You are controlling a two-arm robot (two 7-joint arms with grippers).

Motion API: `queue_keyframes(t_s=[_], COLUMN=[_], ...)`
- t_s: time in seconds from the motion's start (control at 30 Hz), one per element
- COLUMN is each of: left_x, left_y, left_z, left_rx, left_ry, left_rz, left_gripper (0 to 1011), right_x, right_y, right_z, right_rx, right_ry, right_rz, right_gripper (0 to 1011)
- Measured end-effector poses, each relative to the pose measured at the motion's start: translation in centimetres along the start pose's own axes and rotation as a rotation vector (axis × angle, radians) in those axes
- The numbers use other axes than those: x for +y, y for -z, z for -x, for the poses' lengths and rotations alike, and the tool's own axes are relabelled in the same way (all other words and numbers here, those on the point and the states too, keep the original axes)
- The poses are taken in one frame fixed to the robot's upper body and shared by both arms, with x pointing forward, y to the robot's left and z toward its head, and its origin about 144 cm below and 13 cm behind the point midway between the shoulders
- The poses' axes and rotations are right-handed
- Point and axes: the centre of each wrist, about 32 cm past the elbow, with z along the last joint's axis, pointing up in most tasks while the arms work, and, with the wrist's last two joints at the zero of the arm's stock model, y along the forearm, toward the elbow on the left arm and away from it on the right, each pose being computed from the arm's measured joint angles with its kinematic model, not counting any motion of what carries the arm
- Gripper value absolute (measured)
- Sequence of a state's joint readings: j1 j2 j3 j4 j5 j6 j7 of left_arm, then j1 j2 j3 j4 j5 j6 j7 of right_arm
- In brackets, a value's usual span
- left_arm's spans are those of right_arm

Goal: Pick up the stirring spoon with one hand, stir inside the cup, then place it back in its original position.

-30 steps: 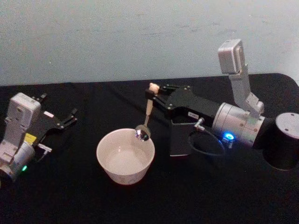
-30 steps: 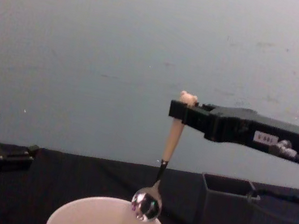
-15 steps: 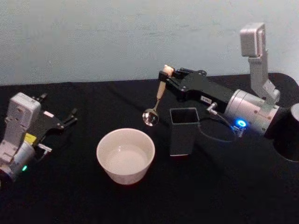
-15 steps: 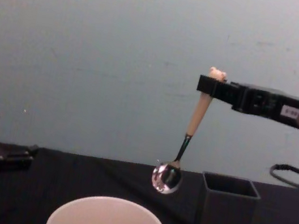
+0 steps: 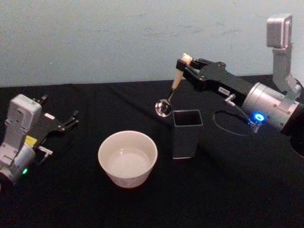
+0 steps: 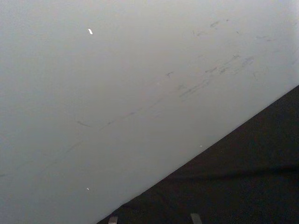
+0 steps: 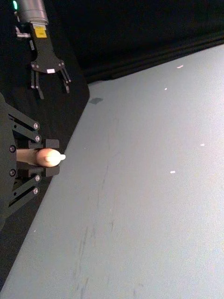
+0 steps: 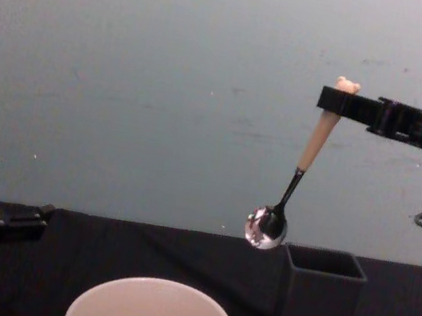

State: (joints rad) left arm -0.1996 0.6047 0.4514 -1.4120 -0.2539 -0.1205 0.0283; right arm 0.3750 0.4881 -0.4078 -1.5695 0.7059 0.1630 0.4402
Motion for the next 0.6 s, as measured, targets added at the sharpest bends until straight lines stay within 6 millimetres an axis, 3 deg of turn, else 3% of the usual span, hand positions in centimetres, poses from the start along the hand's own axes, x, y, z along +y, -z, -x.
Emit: queue_keyframes(t_s=[0.6], left_x=[0.0], left_y=[0.0], left_z=[0.0], left_rx=[0.0], left_ry=[0.0], left_rz=[0.0], left_gripper=[1001], right_x=[-1.5], right_y=[-1.2], right_z=[-1.1], right_rx=[0.021], right_ry=[0.044], right_rz=[-0.052], right_gripper=[214])
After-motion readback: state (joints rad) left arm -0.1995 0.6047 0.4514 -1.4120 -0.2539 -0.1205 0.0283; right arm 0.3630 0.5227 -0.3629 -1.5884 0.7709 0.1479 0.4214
